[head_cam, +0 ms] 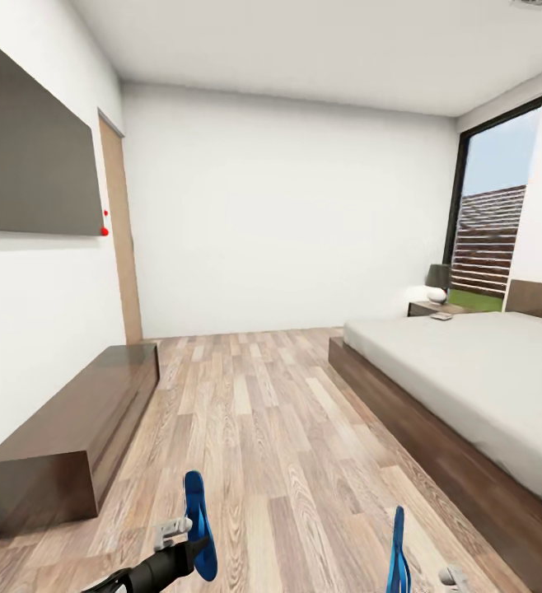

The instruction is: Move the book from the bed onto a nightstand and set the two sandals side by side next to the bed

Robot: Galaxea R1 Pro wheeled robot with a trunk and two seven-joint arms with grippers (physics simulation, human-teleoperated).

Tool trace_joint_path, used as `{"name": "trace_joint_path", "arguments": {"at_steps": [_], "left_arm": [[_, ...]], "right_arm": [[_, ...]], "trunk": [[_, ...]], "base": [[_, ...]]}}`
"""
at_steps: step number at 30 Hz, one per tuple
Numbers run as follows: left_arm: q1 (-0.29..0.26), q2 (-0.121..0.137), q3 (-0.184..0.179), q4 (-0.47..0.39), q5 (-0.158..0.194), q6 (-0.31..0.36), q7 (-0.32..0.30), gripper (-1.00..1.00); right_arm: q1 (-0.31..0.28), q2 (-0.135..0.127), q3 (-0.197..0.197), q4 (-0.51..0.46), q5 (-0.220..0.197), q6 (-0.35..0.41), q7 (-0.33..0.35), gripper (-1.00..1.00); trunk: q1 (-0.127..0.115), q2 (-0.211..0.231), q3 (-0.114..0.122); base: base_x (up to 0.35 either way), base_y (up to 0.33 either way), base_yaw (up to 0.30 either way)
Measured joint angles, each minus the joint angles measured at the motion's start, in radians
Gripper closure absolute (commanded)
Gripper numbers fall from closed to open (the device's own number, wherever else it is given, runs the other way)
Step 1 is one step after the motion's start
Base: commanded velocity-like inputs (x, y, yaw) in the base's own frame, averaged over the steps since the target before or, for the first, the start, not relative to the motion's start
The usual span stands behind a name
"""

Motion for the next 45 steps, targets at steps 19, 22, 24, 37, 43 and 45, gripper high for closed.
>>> {"name": "trace_joint_path", "arguments": {"at_steps": [19,22,24,37,43,45], "left_arm": [[0.000,0.000,0.000,0.000,0.000,0.000,0.000,1.00],[0.000,0.000,0.000,0.000,0.000,0.000,0.001,1.00],[0.000,0.000,0.000,0.000,0.000,0.000,0.001,1.00],[0.000,-0.007,0.000,0.000,0.000,0.000,0.000,1.00],[0.000,-0.007,0.000,0.000,0.000,0.000,0.001,1.00],[0.000,-0.006,0.000,0.000,0.000,0.000,0.001,1.00]], "right_arm": [[0.000,0.000,0.000,0.000,0.000,0.000,0.000,1.00],[0.000,0.000,0.000,0.000,0.000,0.000,0.000,1.00],[0.000,0.000,0.000,0.000,0.000,0.000,0.000,1.00],[0.000,0.000,0.000,0.000,0.000,0.000,0.000,1.00],[0.000,0.000,0.000,0.000,0.000,0.000,0.000,1.00],[0.000,0.000,0.000,0.000,0.000,0.000,0.000,1.00]], "trunk": [[0.000,0.000,-0.022],[0.000,0.000,-0.025],[0.000,0.000,-0.027],[0.000,0.000,-0.042],[0.000,0.000,-0.049],[0.000,0.000,-0.051]], "base": [[0.000,0.000,-0.229],[0.000,0.000,-0.229],[0.000,0.000,-0.229],[0.000,0.000,-0.228],[0.000,0.000,-0.227],[0.000,0.000,-0.225]]}}
